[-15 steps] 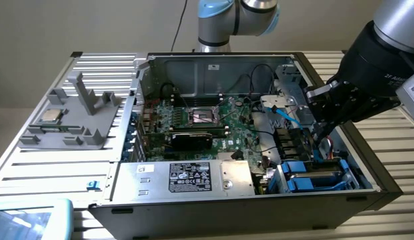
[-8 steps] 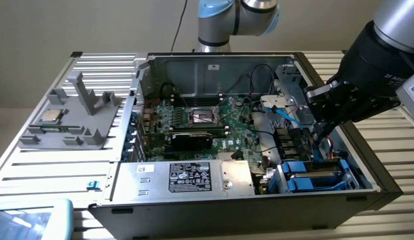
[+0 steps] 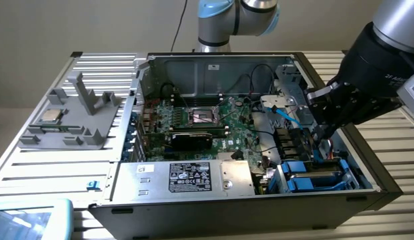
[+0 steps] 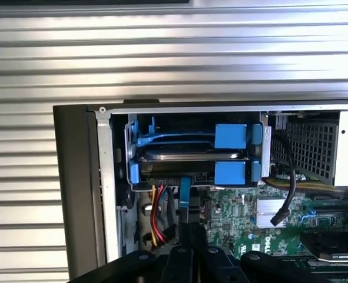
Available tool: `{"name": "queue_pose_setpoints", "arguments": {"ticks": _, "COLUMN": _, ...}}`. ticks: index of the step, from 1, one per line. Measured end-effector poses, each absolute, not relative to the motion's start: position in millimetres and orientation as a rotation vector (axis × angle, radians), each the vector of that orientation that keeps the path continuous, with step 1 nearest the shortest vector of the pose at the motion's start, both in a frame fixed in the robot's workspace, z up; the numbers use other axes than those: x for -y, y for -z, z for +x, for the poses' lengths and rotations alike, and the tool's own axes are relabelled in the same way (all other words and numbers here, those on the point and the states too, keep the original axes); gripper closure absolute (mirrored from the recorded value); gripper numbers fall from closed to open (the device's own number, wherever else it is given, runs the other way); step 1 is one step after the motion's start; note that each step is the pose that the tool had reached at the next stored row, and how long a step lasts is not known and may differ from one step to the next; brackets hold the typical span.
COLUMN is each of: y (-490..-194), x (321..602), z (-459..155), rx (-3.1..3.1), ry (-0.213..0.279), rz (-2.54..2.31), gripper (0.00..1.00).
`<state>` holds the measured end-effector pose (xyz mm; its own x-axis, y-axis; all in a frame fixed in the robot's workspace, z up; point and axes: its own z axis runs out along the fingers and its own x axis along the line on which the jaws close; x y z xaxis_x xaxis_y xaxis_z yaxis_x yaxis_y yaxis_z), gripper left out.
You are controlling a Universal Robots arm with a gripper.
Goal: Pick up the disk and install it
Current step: 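Insert the second disk wire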
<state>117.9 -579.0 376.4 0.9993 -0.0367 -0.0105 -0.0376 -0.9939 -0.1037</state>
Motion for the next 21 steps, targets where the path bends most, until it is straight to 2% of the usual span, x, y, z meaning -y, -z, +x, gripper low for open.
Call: {"name": "queue_pose_setpoints", "arguments": {"ticks": 21, "y": -343.1, "x": 589.1, "z": 116.1, "rx": -0.084, "ry": -0.009, "rz": -3.069, "gripper": 0.89}}
